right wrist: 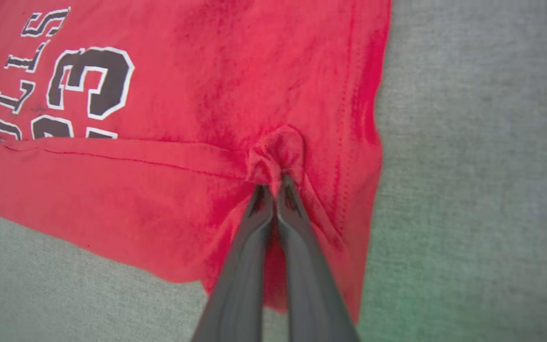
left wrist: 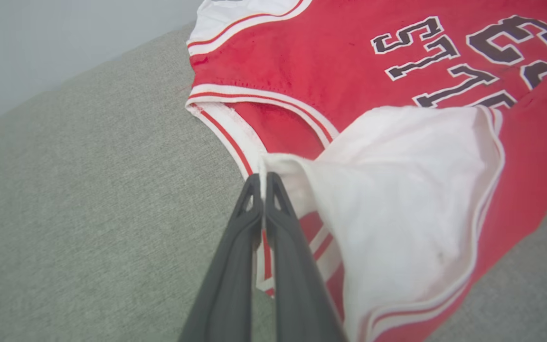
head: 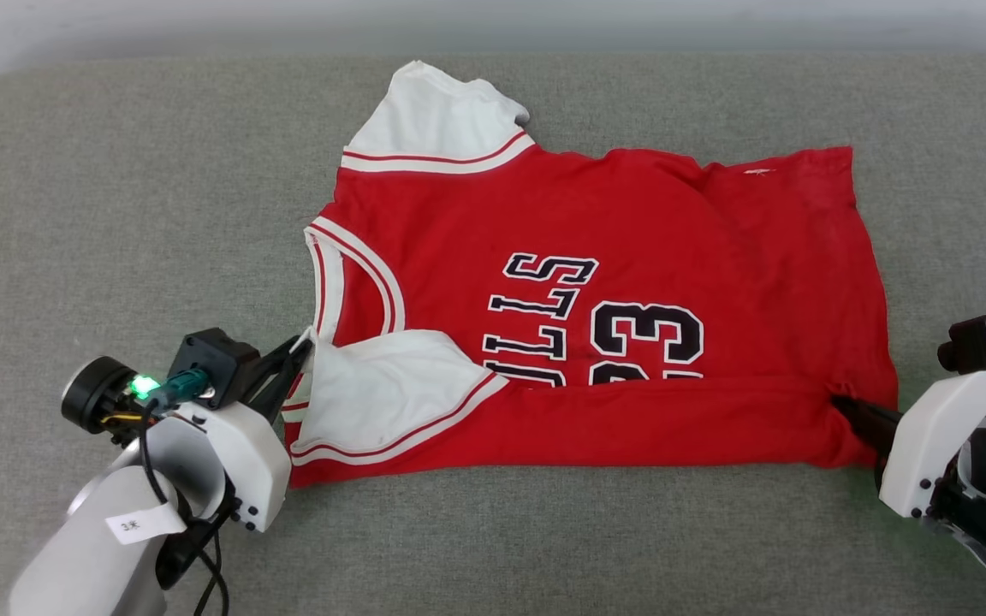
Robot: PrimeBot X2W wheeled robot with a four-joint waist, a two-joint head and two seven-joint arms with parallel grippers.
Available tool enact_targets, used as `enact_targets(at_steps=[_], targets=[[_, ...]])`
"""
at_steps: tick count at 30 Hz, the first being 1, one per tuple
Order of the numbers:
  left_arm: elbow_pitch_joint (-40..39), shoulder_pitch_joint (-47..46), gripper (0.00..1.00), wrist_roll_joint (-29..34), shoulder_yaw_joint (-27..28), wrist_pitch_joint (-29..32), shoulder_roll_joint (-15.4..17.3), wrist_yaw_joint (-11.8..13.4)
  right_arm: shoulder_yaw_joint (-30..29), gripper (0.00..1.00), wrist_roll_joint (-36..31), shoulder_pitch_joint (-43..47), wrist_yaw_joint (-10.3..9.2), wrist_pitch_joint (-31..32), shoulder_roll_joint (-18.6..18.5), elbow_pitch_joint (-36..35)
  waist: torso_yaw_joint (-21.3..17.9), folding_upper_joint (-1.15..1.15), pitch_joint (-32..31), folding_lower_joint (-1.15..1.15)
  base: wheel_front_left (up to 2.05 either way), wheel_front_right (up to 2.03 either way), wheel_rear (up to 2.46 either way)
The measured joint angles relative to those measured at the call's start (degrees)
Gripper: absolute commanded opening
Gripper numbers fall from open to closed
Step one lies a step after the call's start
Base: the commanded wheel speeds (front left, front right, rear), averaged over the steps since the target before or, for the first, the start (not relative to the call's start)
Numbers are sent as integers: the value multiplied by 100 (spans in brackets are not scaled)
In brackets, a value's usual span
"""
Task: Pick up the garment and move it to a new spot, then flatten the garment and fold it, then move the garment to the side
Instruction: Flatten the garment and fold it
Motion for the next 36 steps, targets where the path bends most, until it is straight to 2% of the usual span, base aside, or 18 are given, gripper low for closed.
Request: enact_targets(at_steps=[3, 4, 5, 6, 10, 13, 20, 28, 36], targets=[[300, -124, 0, 32, -103, -32, -83, -1, 46, 0, -49, -87, 0, -123, -2, 129, 22, 0, 37, 0, 0, 0, 0], [400, -173, 16, 30, -126, -37, -138, -2, 78, 0, -88, -114, 1, -156, -7, 171, 31, 0, 46, 0, 0, 0, 0], [522, -204, 57, 26, -141, -55, -208, -2, 101, 48, -129, -131, 1, -213, -7, 204, 38, 0, 50, 0, 0, 0, 0], [613, -227, 100, 34, -182, -86, -257, 0, 118, 100, -181, -151, 2, -296, -1, 235, 41, 0, 46, 0, 0, 0, 0], [918, -302, 100, 31, -176, -348, -446, 70, 175, 100, -267, -208, 2, -533, 83, 360, 39, 0, -59, 0, 0, 0, 0], [1094, -300, 100, -24, -93, -582, -586, 213, 189, 100, -277, -236, 0, -710, 78, 360, 42, 0, -197, 0, 0, 0, 0], [1144, -87, 100, -335, 145, -983, -933, 524, 305, 100, -543, 18, 0, -1027, -15, 26, 61, 0, -642, -1, 0, 0, 0], [512, 729, 100, -581, 386, -976, -955, 1124, 11, 100, -1112, 599, 0, -901, 52, -561, 42, 0, -1017, -2, 0, 0, 0], [-264, 1499, 100, -676, 349, -488, -847, 1563, -513, 100, -1503, 1134, 0, -457, 482, -1229, -54, 0, -914, -2, 0, 0, 0]])
